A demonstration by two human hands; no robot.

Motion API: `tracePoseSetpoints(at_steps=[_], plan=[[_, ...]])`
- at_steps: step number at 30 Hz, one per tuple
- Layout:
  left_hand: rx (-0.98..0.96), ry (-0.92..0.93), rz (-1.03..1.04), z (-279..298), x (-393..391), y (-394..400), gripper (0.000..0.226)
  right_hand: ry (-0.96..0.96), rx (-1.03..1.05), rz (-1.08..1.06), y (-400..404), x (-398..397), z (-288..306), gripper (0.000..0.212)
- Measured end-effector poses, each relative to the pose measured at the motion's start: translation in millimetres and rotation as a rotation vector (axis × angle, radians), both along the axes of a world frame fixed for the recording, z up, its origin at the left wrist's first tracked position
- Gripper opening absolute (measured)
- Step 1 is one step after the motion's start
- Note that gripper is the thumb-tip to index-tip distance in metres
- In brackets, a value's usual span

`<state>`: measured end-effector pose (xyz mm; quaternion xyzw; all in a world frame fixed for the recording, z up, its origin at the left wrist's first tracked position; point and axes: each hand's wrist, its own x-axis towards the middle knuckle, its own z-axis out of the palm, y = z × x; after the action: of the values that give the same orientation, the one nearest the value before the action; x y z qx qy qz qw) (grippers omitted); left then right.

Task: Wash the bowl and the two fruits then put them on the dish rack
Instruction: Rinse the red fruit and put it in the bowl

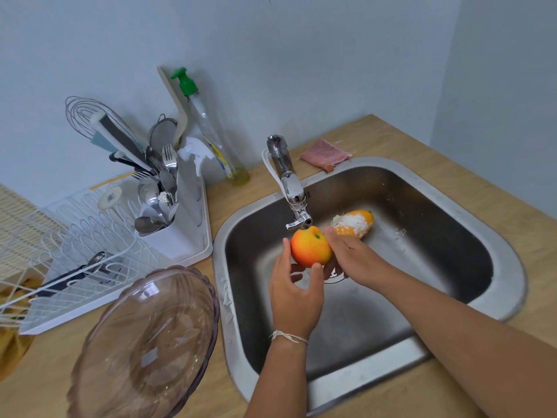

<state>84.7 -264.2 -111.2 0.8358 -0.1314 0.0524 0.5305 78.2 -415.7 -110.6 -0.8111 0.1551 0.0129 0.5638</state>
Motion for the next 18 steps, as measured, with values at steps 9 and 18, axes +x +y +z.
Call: tracePoseSetpoints(at_steps=[9,18], plan=[[0.034,-0.019,-0.021,-9,7,2,0.042,0.07,0.107,0.079,-1,7,-7,0.026],[0.067,-0.098,-0.09,-12,8,4,0.062,0.091,0.262,0.084,1,4,4,0.039]])
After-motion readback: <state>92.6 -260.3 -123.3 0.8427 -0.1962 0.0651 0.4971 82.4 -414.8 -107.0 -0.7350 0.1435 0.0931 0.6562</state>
